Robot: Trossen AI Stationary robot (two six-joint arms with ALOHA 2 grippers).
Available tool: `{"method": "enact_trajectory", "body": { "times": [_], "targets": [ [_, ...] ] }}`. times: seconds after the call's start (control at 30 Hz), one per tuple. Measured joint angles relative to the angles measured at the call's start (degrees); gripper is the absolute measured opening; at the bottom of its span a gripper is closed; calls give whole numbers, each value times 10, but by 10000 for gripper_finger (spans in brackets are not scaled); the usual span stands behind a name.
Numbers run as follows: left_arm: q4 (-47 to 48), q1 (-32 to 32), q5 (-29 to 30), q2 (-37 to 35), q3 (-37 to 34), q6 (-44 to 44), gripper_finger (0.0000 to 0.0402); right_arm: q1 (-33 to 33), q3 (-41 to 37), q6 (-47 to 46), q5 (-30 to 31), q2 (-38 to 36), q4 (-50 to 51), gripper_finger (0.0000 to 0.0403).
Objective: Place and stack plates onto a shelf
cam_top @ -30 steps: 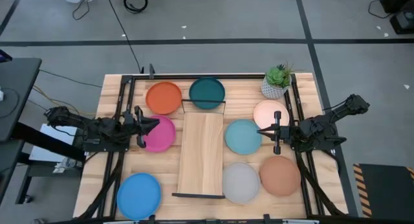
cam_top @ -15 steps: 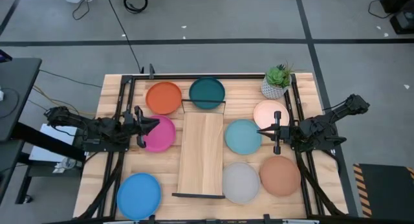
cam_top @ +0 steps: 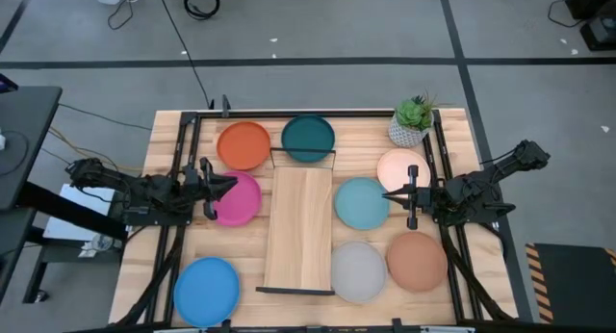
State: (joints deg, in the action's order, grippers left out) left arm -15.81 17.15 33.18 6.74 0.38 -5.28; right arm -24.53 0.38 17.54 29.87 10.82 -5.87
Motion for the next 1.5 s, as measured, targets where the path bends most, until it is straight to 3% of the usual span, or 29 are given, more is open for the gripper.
{"method": "enact_trajectory", "body": {
  "times": [0.6,0.77,0.87,1.13,1.33,1.5],
  "targets": [
    [-4,0,0,0,0,-3,48,0,0,0,0,0,0,23],
    [-15,0,0,0,0,-142,48,0,0,0,0,0,0,23],
    [-15,0,0,0,0,-182,48,0,0,0,0,0,0,23],
    [-11,0,10,0,0,-181,48,0,0,6,0,0,0,23],
    [23,1,-59,0,0,-179,48,0,0,-1,0,0,-5,23],
    [34,1,-71,0,0,-147,48,0,0,-4,0,0,-56,23]
  ]
}}
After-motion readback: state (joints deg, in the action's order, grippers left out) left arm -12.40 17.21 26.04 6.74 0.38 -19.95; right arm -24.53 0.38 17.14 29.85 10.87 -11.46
